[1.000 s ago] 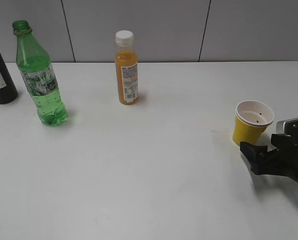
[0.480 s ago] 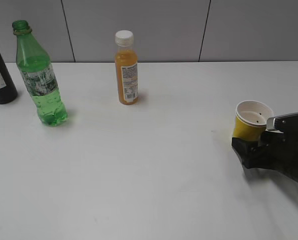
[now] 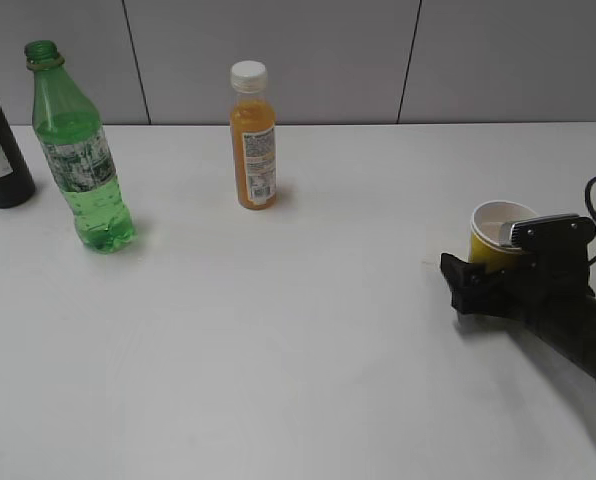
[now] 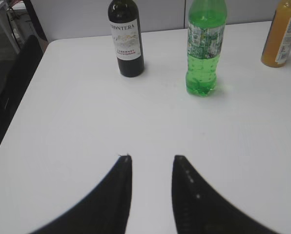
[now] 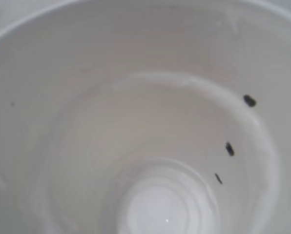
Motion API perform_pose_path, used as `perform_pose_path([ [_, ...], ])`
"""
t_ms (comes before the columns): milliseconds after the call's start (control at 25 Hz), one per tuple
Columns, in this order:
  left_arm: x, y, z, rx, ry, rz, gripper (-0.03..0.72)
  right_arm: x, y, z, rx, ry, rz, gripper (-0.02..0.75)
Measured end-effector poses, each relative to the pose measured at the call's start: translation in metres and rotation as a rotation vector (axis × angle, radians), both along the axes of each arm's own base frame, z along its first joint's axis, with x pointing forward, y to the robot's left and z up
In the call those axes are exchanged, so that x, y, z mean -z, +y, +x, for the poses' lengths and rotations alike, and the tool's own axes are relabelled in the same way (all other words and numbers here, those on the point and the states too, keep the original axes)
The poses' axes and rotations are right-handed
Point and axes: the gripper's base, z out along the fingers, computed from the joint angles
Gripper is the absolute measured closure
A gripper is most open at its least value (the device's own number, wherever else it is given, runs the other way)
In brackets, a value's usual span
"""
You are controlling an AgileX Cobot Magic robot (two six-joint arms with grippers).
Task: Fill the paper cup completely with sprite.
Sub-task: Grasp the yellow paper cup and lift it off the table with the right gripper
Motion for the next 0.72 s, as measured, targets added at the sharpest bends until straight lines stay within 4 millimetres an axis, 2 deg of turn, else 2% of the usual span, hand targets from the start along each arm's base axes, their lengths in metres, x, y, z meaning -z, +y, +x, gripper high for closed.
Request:
perform_pose_path([
  [280, 0.0000, 0.0000, 0.0000, 0.000, 0.000, 0.000, 0.459, 0.0015, -0.0008, 0.0013, 0.024, -0.007, -0.002, 0.100],
  [720, 0.0000, -0.0001, 0.0000, 0.000, 0.000, -0.001, 0.460, 0.0016, -0.0018, 0.0016, 0.038, -0.008, -0.003, 0.272],
])
